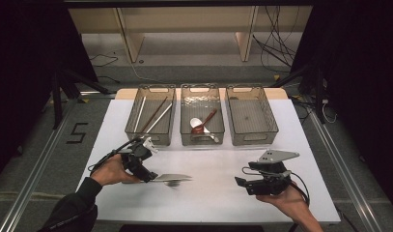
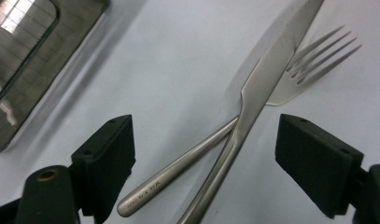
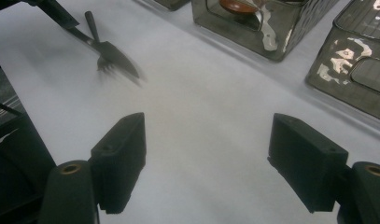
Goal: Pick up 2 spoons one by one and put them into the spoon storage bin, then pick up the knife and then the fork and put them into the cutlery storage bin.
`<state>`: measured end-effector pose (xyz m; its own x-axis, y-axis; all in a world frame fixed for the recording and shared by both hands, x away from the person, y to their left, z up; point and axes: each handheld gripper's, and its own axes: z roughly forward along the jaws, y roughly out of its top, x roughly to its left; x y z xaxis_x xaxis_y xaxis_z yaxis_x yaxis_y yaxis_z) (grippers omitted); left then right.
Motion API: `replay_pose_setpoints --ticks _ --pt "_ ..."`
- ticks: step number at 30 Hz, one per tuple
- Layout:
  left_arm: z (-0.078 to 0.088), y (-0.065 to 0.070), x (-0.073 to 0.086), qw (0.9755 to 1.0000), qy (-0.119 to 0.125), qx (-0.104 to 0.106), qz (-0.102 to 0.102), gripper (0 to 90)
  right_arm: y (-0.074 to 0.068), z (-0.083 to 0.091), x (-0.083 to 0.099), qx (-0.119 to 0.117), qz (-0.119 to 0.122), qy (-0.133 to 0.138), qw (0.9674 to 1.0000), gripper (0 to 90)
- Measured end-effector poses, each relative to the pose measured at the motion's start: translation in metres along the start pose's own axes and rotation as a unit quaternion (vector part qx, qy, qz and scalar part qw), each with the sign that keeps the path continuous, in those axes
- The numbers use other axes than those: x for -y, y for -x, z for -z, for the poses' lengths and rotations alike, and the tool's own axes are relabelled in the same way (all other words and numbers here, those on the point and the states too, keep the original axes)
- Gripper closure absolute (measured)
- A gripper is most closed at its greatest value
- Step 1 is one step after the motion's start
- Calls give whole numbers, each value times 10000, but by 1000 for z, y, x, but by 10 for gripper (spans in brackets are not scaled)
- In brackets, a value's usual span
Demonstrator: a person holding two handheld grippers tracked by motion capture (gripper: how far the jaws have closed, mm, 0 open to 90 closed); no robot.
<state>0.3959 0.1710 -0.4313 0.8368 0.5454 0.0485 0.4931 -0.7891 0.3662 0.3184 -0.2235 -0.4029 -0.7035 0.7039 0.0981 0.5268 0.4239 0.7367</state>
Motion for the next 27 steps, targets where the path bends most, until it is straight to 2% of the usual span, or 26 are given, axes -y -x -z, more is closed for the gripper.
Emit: replay_pose_setpoints --ticks 7,17,19,27 --pt "-4 5 3 9998 -190 3 -85 223 -2 2 1 1 13 -2 10000 284" --pt "-10 8 6 9989 -417 86 -212 303 -1 1 2 12 29 -29 10000 284" --pt "-11 9 6 9989 -417 88 -197 317 -1 1 1 17 12 -21 10000 284" --pt "-18 14 8 9979 -488 164 -394 402 -3 2 1 18 57 -33 10000 284"
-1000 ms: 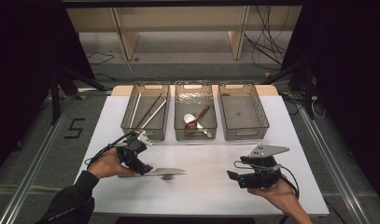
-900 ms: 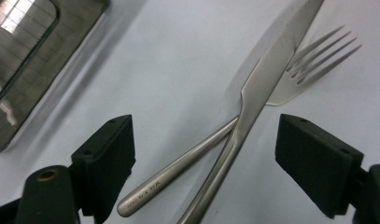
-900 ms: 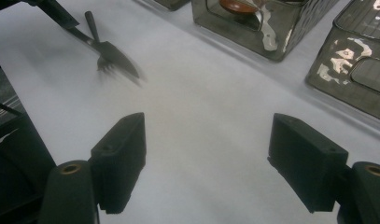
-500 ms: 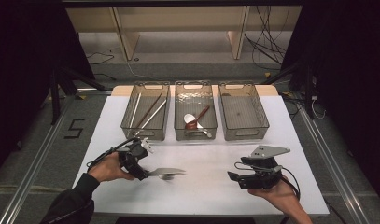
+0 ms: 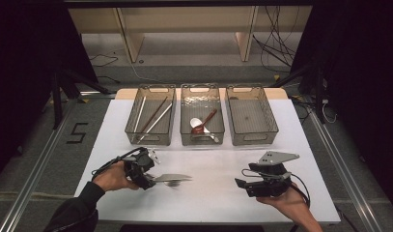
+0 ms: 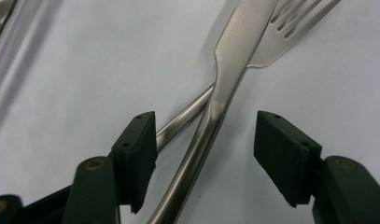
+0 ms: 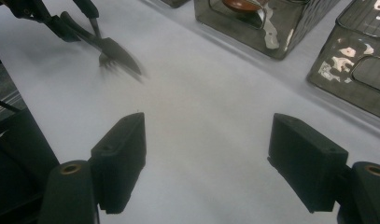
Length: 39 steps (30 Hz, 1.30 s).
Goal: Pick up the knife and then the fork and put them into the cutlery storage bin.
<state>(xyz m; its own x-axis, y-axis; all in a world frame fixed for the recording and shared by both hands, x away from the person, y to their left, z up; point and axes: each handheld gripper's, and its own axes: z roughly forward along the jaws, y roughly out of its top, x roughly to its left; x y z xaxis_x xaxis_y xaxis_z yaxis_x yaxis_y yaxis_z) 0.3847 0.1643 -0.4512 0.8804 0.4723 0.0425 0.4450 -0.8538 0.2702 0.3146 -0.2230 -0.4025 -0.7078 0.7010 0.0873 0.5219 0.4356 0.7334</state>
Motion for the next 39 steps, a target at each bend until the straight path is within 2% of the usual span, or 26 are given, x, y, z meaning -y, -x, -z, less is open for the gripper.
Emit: replay_pose_setpoints --ticks 2,3,12,14,15,23,30,35,39 --pt "-2 0 0 10000 -41 -13 -59 425 0 0 0 4 3 -5 10000 284" --pt "-3 1 0 10000 -5 2 -11 437 0 0 0 -5 2 -6 10000 284" --pt "-8 1 0 9999 -85 83 -84 565 -1 -1 0 -18 23 -18 10000 284" --pt "-8 2 0 9997 -145 107 -175 595 -1 0 0 -19 19 -19 10000 284" --pt "-8 2 0 9998 -111 92 -134 601 -1 0 0 -17 16 -15 10000 284" --pt "-7 1 -1 9994 -240 54 -246 647 -1 -1 0 -23 30 -27 10000 284" --pt "-10 -1 0 9987 -455 186 -116 668 -1 -1 0 -21 40 -31 10000 284" --pt "-10 -2 -1 9984 -488 222 -199 687 -2 -1 0 -18 34 -45 10000 284" --pt "-10 2 -3 9978 -525 240 -339 771 -2 -1 0 -17 39 -44 10000 284"
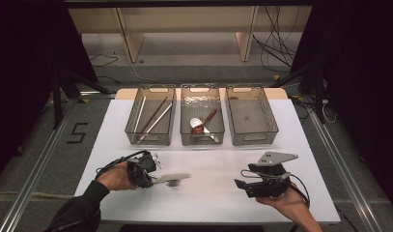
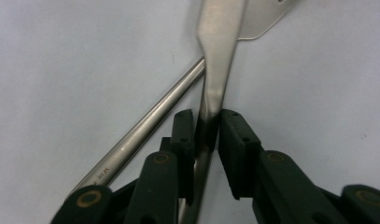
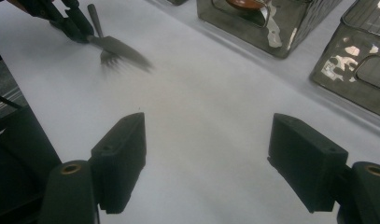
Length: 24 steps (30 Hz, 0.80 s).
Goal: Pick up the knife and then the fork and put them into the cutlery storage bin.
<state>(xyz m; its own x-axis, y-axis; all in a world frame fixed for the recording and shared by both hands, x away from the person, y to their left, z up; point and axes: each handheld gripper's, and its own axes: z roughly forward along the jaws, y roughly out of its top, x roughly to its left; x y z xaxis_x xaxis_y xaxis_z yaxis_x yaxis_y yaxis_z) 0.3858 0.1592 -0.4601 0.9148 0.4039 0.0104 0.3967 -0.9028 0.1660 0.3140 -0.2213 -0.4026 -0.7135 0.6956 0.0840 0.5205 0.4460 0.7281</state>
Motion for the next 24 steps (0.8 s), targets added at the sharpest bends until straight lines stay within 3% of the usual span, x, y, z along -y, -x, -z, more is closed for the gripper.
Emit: replay_pose_setpoints --ticks 6,18,24 --pt "1 1 0 9999 -15 -12 -125 795 0 0 0 1 10 4 10000 285" --pt "2 0 4 9999 -110 70 37 742 1 1 0 7 -17 8 10000 286" --pt "1 2 1 9997 -242 12 -73 756 0 0 0 -1 -2 7 10000 286"
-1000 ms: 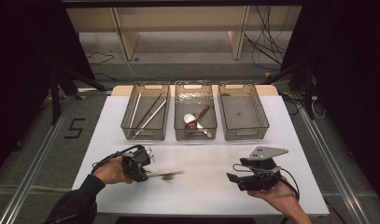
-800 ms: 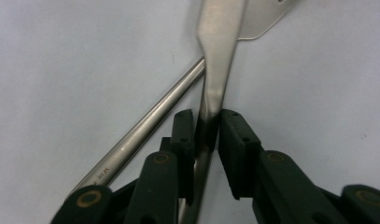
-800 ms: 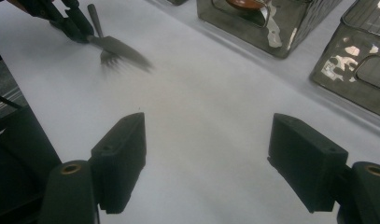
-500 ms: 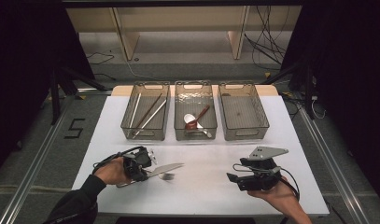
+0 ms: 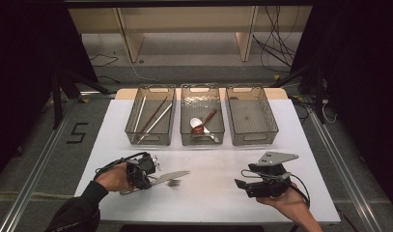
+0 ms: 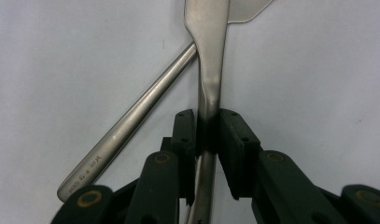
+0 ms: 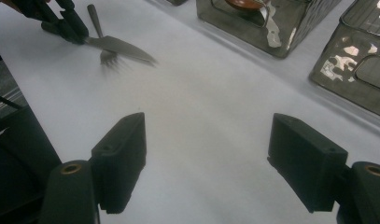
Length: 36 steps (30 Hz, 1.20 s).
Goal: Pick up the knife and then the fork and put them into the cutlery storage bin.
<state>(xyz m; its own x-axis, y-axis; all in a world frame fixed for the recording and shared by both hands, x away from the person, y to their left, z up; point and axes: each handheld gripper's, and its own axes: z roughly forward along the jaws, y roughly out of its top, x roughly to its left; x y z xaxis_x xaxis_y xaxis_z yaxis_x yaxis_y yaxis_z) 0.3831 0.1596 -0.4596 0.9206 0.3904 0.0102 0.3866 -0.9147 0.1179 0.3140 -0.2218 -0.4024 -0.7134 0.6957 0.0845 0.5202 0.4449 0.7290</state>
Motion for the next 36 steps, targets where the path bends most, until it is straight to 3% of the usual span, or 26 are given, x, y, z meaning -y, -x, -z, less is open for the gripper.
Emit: replay_pose_setpoints --ticks 7,13,19,24,25,30,36 --pt "0 2 1 10000 83 -23 -33 797 0 1 0 10 -16 4 10000 286" --pt "2 -2 3 9999 147 53 54 801 1 1 0 10 -27 17 10000 286" --pt "6 -1 2 9988 375 184 247 802 1 1 0 10 -31 20 10000 286" --pt "11 1 0 9980 458 330 280 802 0 1 -1 4 -22 34 10000 286" --pt "12 2 -2 9971 535 383 377 802 0 1 -1 -9 -32 42 10000 286" --pt "17 9 -9 9959 587 581 374 802 -4 -2 -3 -45 30 55 10000 286" --pt "27 22 -23 9943 677 797 188 802 -18 -8 -11 -179 284 137 9993 286"
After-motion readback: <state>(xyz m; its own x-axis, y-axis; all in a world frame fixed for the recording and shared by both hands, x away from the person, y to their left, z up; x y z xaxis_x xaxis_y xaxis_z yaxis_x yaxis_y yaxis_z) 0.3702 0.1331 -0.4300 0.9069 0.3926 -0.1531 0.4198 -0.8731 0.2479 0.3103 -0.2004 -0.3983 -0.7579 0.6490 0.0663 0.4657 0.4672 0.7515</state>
